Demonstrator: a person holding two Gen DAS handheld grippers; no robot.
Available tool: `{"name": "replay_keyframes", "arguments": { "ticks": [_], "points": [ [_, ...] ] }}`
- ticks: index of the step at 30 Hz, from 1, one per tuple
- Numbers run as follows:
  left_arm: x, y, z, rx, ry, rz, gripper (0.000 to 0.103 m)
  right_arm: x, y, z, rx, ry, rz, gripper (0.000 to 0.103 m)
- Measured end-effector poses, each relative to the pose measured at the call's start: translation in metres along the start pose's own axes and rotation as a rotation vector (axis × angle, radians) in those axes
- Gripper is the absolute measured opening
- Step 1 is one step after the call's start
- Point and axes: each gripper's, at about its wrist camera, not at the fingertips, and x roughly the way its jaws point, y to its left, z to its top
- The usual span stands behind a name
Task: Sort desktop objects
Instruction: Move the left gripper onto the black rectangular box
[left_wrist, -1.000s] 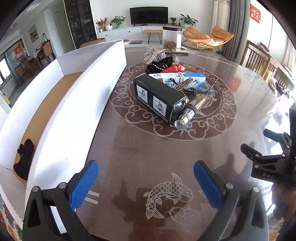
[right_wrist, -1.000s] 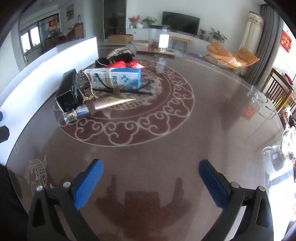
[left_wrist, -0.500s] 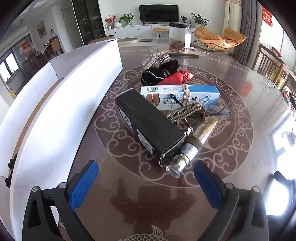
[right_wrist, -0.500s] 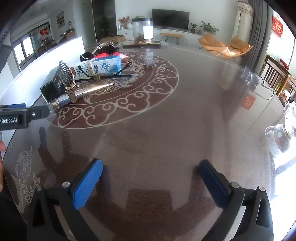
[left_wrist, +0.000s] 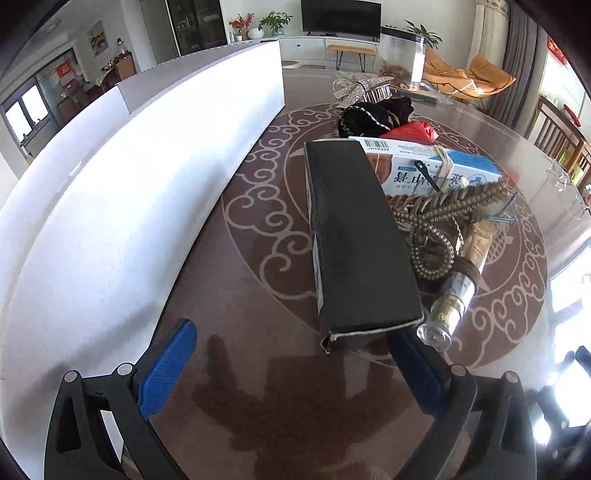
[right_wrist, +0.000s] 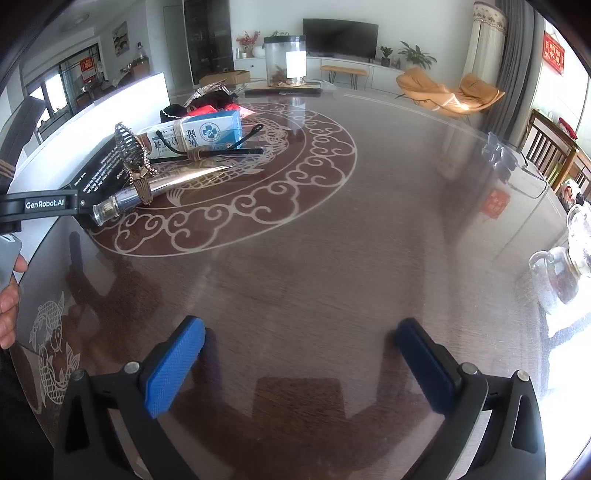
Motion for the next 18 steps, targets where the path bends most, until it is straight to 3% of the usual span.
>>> {"name": "replay_keyframes", "arguments": {
  "ticks": [3, 7, 14, 18],
  "points": [
    [-0.003, -0.006, -0.016, 0.064, -0.031, -0.049, 0.103, 0.000, 0.000, 0.000, 0.000, 0.000, 0.000, 0.103],
    [-0.002, -0.004, -0.019, 0.038, -0.032, -0.068, 0.103, 0.000, 0.001, 0.000, 0.000, 0.000, 0.000, 0.103],
    [0.003, -0.003, -0.012, 0.066, -0.090, -0.085, 0.103, 0.000, 0.000, 0.000, 0.000, -0.001, 0.001, 0.103],
    [0.015, -0.009, 0.009, 0.052, -0.102, -0.078, 0.103, 0.000, 0.000, 0.000, 0.000, -0.001, 0.001, 0.103]
  ]
}}
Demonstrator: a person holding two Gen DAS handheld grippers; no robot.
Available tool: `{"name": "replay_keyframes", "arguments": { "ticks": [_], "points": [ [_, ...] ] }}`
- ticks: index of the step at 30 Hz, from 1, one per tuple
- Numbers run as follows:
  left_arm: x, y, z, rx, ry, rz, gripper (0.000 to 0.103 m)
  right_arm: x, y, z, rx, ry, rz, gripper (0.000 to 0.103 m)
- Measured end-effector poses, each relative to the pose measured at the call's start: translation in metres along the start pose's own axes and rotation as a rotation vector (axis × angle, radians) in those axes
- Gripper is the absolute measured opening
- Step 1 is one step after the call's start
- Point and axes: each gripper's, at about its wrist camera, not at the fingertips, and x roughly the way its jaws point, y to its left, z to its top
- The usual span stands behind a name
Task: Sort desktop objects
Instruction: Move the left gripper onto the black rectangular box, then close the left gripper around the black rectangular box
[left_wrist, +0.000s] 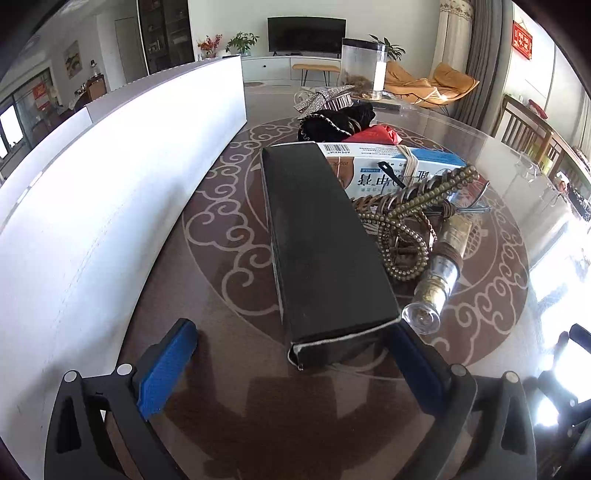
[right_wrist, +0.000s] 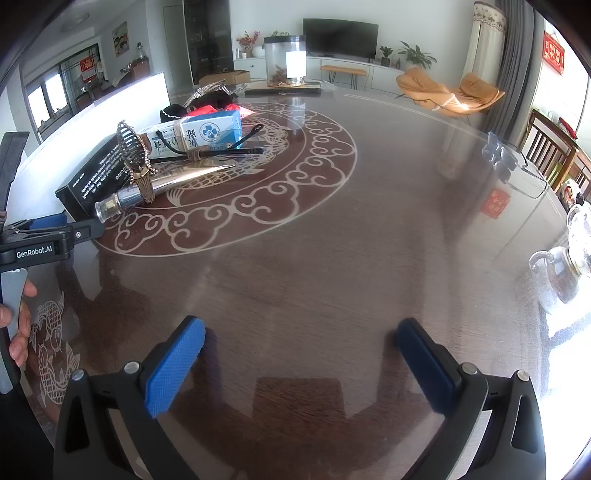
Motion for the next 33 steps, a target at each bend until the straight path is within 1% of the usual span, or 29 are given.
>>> {"name": "replay_keyframes", "arguments": {
  "ticks": [6, 10, 33],
  "points": [
    [0.014, -0.008, 0.021, 0.048, -0.011, -0.032, 0.103, 0.000, 0.000, 0.000, 0.000, 0.000, 0.000, 0.103],
    [0.019, -0.010, 0.027, 0.040, -0.016, -0.029, 0.103, 0.001, 0.000, 0.000, 0.000, -0.001, 0.000, 0.103],
    [0.020, -0.011, 0.027, 0.040, -0.016, -0.029, 0.103, 0.000, 0.000, 0.000, 0.000, -0.001, 0.001, 0.103]
  ]
}}
